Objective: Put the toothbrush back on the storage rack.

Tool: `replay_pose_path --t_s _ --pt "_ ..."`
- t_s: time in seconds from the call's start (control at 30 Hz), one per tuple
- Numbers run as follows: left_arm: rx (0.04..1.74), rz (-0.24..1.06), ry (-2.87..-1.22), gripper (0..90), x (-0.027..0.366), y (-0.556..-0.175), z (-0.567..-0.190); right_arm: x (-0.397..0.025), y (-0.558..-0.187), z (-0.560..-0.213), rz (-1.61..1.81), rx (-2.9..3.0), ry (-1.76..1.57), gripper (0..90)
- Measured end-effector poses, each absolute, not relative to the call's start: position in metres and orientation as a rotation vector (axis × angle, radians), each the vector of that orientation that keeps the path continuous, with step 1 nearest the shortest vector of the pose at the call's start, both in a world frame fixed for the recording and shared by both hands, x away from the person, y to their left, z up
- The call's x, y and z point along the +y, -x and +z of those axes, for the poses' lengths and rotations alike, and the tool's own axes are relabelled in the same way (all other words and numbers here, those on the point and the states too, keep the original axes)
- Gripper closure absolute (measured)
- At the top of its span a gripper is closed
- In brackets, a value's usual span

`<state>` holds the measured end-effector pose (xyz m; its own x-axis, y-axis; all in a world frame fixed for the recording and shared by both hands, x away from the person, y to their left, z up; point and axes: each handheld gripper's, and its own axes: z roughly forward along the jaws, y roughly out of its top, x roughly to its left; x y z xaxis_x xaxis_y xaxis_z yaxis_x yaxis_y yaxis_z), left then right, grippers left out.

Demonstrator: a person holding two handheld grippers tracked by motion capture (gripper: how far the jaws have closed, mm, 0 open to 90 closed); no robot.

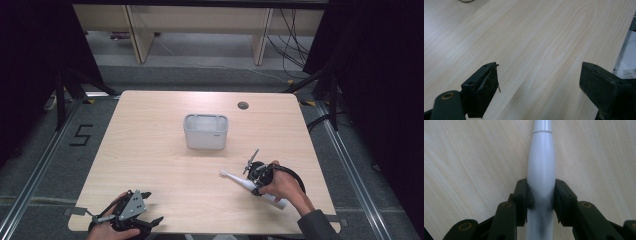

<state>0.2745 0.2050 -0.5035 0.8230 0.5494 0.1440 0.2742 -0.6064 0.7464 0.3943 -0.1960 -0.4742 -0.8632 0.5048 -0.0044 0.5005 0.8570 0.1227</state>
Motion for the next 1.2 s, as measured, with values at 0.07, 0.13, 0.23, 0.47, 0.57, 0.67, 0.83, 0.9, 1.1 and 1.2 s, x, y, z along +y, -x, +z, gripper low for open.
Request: replay_pose_path --t_s 0.07,0.13,0.23,0.47,0.57,0.67,0.83,0.9,1.1,1.2 --pt "0.604 0.481 -2.245 14.9 0.205 -0.275 -0.503 -0.196 -0.394 -0.474 0.18 2.987 -0.824 66.5" --pt "0.596 0.477 -2.239 14.9 0.205 -0.274 -0.503 -0.195 -0.393 -0.474 0.178 2.975 -0.83 66.6" --pt "0.602 0.474 -2.239 14.9 0.205 -0.275 -0.503 -0.197 -0.393 -0.475 0.173 2.964 -0.83 66.7" --pt "0.597 0.473 -2.257 14.9 0.206 -0.275 -0.502 -0.196 -0.389 -0.47 0.176 2.97 -0.851 66.8" --pt "0.609 0.471 -2.242 14.9 0.205 -0.274 -0.503 -0.197 -0.387 -0.468 0.184 2.962 -0.865 66.8" --pt "0.6 0.485 -2.234 14.9 0.206 -0.275 -0.504 -0.2 -0.386 -0.462 0.23 2.951 -0.843 66.8" --pt "0.601 0.485 -2.241 14.9 0.205 -0.275 -0.502 -0.207 -0.382 -0.438 0.373 2.881 -0.831 66.8" --pt "0.597 0.464 -2.248 14.9 0.206 -0.274 -0.502 -0.21 -0.381 -0.43 0.448 2.866 -0.848 66.8" --pt "0.6 0.466 -2.249 14.9 0.206 -0.275 -0.502 -0.219 -0.385 -0.415 0.619 2.766 -0.877 66.8" --pt "0.604 0.483 -2.228 14.9 0.205 -0.275 -0.504 -0.221 -0.387 -0.413 0.653 2.761 -0.882 66.8"
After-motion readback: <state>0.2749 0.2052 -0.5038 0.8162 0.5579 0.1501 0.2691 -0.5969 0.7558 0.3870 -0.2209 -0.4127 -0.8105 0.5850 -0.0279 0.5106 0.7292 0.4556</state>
